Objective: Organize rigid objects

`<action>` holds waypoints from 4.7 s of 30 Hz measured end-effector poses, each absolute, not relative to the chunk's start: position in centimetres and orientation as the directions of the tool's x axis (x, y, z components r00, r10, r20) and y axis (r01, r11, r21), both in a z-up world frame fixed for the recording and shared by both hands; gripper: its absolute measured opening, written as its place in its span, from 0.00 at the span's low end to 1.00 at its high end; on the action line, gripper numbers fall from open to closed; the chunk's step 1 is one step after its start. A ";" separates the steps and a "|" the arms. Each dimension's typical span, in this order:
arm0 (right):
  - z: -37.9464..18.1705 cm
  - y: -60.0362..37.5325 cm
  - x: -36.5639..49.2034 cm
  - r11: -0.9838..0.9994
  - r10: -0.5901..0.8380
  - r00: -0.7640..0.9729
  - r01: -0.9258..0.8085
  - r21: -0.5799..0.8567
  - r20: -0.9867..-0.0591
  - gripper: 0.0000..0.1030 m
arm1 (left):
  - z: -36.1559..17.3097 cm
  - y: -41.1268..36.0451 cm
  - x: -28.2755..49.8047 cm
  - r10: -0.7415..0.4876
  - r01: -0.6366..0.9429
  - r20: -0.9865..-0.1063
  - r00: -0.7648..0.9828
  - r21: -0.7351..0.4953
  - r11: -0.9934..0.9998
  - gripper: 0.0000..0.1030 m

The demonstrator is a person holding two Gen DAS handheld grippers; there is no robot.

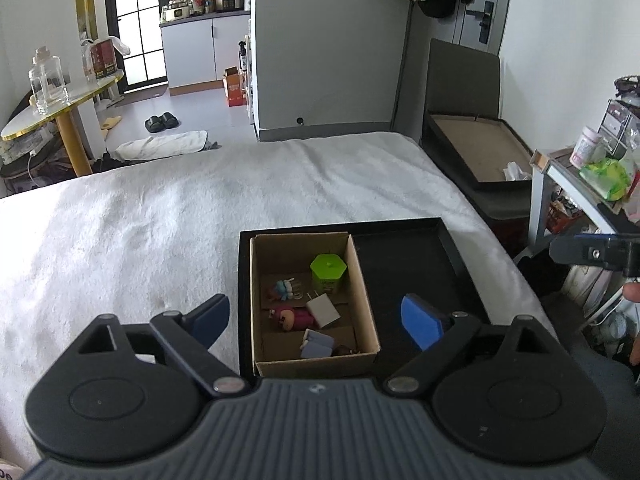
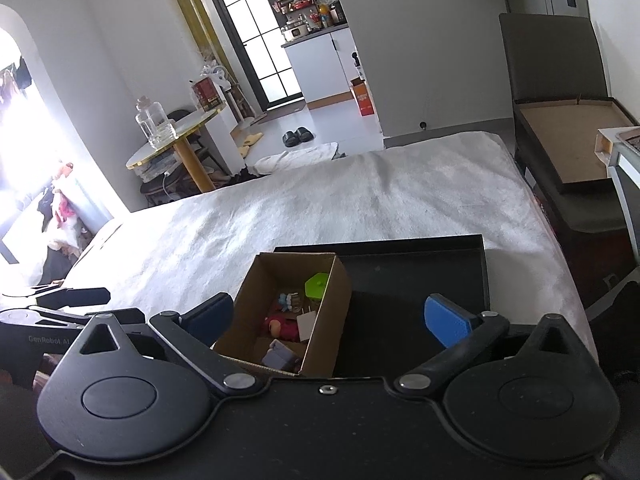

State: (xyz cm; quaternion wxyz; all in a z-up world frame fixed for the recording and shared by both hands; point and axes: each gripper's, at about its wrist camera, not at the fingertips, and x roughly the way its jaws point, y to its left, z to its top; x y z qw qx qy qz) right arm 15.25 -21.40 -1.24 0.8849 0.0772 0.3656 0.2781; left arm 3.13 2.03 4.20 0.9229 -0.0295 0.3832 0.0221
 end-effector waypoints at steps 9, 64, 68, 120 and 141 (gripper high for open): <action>0.0 -21.7 12.9 0.818 0.567 0.580 -0.483 0.313 -0.585 1.00 | 5.3 1.6 1.3 0.002 -0.057 -0.687 0.727 -0.057 0.997 0.90; 1.6 -22.1 7.7 0.846 0.518 0.591 -0.459 0.271 -0.618 1.00 | 6.1 -0.9 -1.4 -0.057 -0.041 -0.660 0.749 -0.132 0.990 0.90; 1.7 -22.4 7.7 0.853 0.508 0.598 -0.450 0.264 -0.620 1.00 | 6.1 -1.1 -1.3 -0.057 -0.039 -0.659 0.750 -0.129 0.991 0.90; 0.7 -22.8 8.3 0.868 0.481 0.576 -0.418 0.268 -0.661 1.00 | 4.9 -1.7 -0.2 -0.061 -0.021 -0.692 0.719 -0.109 0.994 0.90; 0.6 -23.3 8.4 0.875 0.470 0.580 -0.407 0.262 -0.665 1.00 | 4.9 -2.0 -0.3 -0.058 -0.014 -0.688 0.723 -0.099 0.995 0.90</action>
